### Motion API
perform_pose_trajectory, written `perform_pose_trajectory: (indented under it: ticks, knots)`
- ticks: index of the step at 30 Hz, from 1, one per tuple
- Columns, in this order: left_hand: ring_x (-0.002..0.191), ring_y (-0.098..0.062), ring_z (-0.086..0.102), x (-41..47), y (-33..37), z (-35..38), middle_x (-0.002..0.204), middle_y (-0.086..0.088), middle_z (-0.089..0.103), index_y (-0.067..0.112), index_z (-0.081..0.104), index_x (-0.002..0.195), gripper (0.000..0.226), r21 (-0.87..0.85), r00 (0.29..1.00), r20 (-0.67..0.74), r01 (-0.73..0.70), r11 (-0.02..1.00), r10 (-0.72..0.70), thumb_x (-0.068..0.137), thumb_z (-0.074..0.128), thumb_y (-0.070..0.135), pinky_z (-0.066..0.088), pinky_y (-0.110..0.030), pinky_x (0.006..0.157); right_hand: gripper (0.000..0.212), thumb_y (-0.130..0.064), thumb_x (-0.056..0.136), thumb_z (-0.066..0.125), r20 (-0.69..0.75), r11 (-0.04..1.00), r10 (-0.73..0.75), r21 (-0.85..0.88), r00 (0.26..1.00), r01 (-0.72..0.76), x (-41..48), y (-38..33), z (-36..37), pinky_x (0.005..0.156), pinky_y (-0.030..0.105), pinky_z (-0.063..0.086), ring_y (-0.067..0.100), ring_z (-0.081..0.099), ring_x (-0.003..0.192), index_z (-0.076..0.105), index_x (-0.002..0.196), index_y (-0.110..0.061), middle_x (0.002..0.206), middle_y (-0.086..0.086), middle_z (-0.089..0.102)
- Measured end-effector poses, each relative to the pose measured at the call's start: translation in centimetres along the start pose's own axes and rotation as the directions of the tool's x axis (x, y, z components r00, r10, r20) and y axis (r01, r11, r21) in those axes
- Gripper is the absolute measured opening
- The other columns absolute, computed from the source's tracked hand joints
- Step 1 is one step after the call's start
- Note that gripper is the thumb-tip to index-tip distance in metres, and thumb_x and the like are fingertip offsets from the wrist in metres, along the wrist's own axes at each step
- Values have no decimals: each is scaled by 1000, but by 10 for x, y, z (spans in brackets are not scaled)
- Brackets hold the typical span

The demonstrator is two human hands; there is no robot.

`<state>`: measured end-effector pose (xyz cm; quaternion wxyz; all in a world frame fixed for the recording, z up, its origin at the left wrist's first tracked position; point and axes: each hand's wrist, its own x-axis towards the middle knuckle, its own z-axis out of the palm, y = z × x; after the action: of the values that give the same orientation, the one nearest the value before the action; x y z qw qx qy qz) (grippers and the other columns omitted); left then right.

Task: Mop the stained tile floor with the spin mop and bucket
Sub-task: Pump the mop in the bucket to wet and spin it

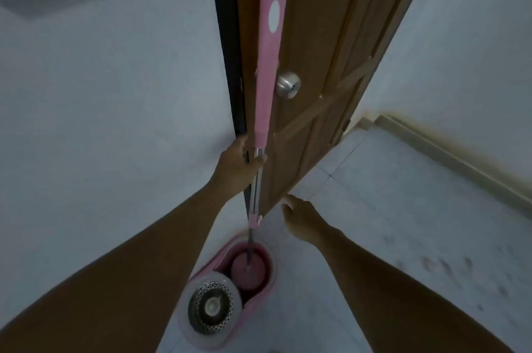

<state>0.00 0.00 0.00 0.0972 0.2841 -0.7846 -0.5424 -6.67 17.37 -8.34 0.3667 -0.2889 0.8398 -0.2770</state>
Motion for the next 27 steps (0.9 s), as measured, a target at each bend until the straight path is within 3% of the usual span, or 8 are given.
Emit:
perform_pose_trajectory:
  ticks: [2, 6, 9, 11, 17, 21, 24, 27]
  knots:
    - [125, -18, 55, 16, -3, 6, 135, 4, 59, 23, 47, 139, 57, -72, 1000, -6, -28, 997, 28, 88, 70, 30, 44, -36, 106, 47, -23, 106, 30, -3, 998, 56, 36, 998, -56, 18, 6, 3, 73, 22, 44, 16, 61, 94, 32, 152, -16, 145, 13, 47]
    - [111, -11, 62, 34, -9, 16, 124, 1, 65, 20, 52, 133, 49, -112, 999, -16, -33, 993, 31, 89, 67, 37, 52, -29, 98, 50, -16, 103, 33, 32, 994, 105, 26, 994, -106, 57, 33, 36, 45, 13, 41, 4, 56, 63, 31, 153, -18, 153, 16, 38]
    - [99, 1, 64, 39, -20, 19, 116, 5, 69, 15, 58, 130, 43, -107, 997, -29, -81, 991, 78, 91, 65, 34, 50, -10, 86, 48, -16, 102, 35, 34, 990, 138, 25, 990, -139, 76, 49, 66, 78, 23, 53, 17, 62, 98, 36, 151, -13, 152, 13, 41]
    - [101, -5, 66, 42, -29, 19, 114, 4, 71, 15, 61, 127, 43, -112, 995, -18, -98, 989, 97, 88, 68, 33, 52, -19, 92, 44, -17, 102, 38, 12, 977, 210, 46, 978, -210, 88, 55, 85, 94, 27, 44, 26, 53, 125, 44, 145, -10, 148, 11, 47]
    - [99, -6, 70, 42, -40, 13, 110, 2, 74, 11, 65, 124, 43, -179, 985, 47, -157, 971, 168, 83, 75, 18, 54, -18, 87, 23, -12, 96, 42, -112, 948, 308, 121, 945, -295, 121, 71, 134, 60, 22, 37, 19, 57, 81, 62, 84, -18, 93, 5, 65]
    - [102, -10, 70, 39, -48, 6, 113, -1, 73, 9, 64, 125, 45, -199, 983, 39, -168, 966, 179, 82, 76, 16, 55, -28, 93, 34, -16, 99, 39, -177, 923, 331, 267, 927, -278, 124, 74, 150, 68, 23, 42, 21, 63, 87, 72, 90, -17, 91, 0, 68]
    - [102, -11, 71, 37, -57, 2, 112, -2, 74, 7, 64, 124, 44, -204, 983, 57, -159, 966, 173, 82, 75, 14, 55, -30, 94, 16, -13, 93, 58, -162, 872, 402, 369, 901, -322, 125, 90, 161, 67, 14, 44, 20, 64, 95, 68, 104, -18, 95, -4, 64]
    - [102, -12, 71, 36, -64, -1, 111, -3, 74, 7, 65, 123, 43, -207, 985, 65, -145, 967, 162, 82, 76, 13, 55, -33, 95, 40, -3, 85, 63, -78, 726, 581, 500, 810, -472, 116, 115, 167, 81, 28, 54, 22, 64, 100, 59, 123, -15, 119, 6, 64]
